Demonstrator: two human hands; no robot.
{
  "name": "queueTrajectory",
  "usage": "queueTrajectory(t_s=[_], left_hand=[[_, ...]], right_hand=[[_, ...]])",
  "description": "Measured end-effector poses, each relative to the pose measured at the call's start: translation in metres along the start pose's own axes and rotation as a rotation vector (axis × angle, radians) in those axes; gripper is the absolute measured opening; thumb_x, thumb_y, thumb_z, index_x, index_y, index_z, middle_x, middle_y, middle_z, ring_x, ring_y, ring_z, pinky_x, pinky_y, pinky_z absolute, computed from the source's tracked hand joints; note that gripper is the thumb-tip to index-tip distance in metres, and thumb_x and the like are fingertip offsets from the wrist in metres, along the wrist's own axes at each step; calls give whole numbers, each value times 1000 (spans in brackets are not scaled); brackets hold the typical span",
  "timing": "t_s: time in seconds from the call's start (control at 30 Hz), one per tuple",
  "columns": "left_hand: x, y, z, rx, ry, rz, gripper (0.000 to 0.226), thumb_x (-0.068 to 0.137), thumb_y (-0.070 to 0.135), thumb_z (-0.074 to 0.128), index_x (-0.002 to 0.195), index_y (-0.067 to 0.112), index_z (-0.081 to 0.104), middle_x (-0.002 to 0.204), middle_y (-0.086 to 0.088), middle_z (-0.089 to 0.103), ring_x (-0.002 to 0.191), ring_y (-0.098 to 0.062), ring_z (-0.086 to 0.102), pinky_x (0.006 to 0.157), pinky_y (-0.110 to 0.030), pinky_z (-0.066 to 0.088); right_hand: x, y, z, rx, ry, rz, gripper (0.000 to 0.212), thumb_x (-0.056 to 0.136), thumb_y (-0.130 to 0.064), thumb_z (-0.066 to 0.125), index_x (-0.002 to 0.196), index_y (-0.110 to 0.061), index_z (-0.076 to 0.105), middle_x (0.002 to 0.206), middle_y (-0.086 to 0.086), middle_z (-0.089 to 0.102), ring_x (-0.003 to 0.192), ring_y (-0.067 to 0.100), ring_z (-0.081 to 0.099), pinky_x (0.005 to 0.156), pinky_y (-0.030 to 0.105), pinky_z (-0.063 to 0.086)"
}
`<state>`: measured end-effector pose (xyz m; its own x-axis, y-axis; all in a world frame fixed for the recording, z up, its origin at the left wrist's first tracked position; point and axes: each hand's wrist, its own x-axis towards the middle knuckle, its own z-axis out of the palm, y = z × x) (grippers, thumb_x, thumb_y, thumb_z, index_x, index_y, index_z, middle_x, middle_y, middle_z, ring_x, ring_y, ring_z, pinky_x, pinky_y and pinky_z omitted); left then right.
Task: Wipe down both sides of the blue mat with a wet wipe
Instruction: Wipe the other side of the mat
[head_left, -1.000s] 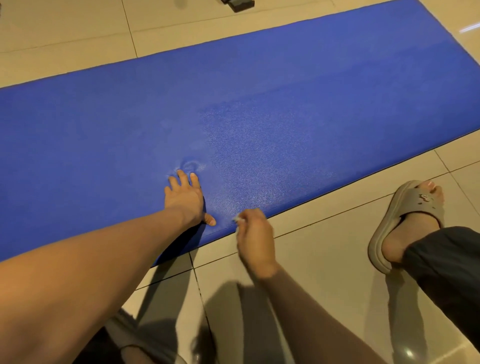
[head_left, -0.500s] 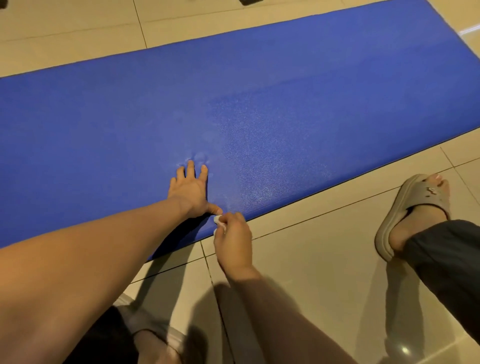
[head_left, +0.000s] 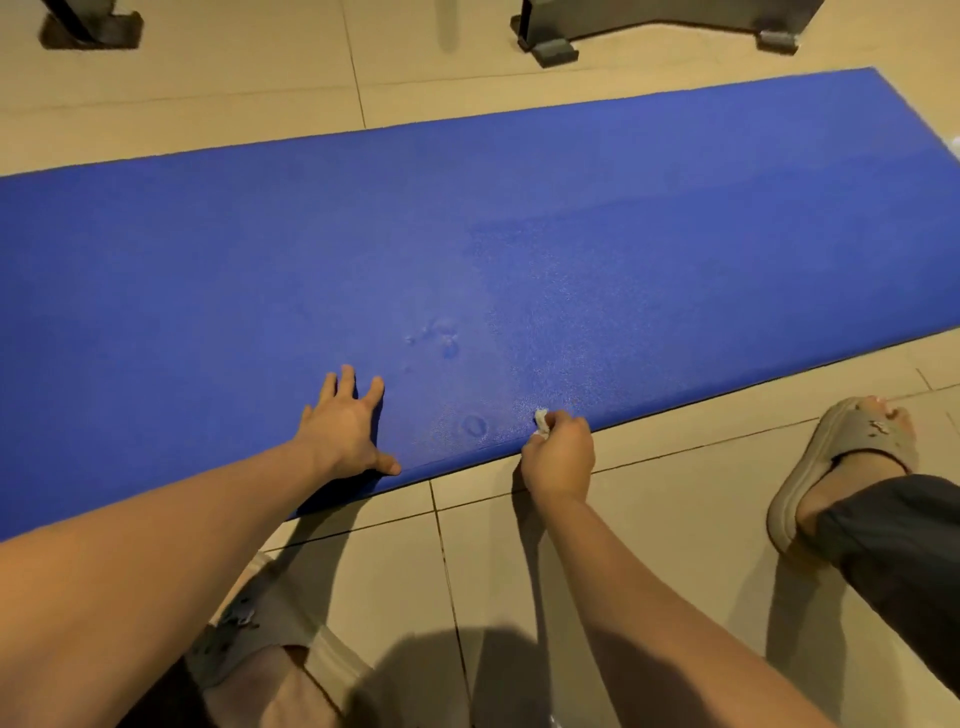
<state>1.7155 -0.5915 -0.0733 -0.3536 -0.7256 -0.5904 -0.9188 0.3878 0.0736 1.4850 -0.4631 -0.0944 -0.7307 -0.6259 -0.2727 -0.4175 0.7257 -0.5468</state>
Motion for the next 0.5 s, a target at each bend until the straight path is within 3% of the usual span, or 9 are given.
queueTrajectory(t_s=[0.17,0.3,0.5], left_hand=[[-1,-8,-4,101,-55,68,123,73,61,81,161,27,3,167,-14,-7,153,-39,-1,113,-55,39],[-20,-3,5,123,-124,74,122,75,58,81,161,28,0,168,-10,-12,154,-38,-3,118,-52,34],[-20,11,-11,186,-278,6,124,79,53,81,161,26,-8,166,-11,-20,154,-39,-7,121,-52,28]], right_hand=[[4,-6,-8,-25,-93,27,24,97,-9,59,119,-5,68,114,14,64,96,28,65,74,25,41],[1,-16,-2,-26,-110,48,17,94,-7,61,111,-5,66,113,14,65,97,31,65,76,29,48],[-41,-24,29,-3,-190,-126,18,93,-6,54,107,-7,66,112,12,63,97,32,65,78,33,48]])
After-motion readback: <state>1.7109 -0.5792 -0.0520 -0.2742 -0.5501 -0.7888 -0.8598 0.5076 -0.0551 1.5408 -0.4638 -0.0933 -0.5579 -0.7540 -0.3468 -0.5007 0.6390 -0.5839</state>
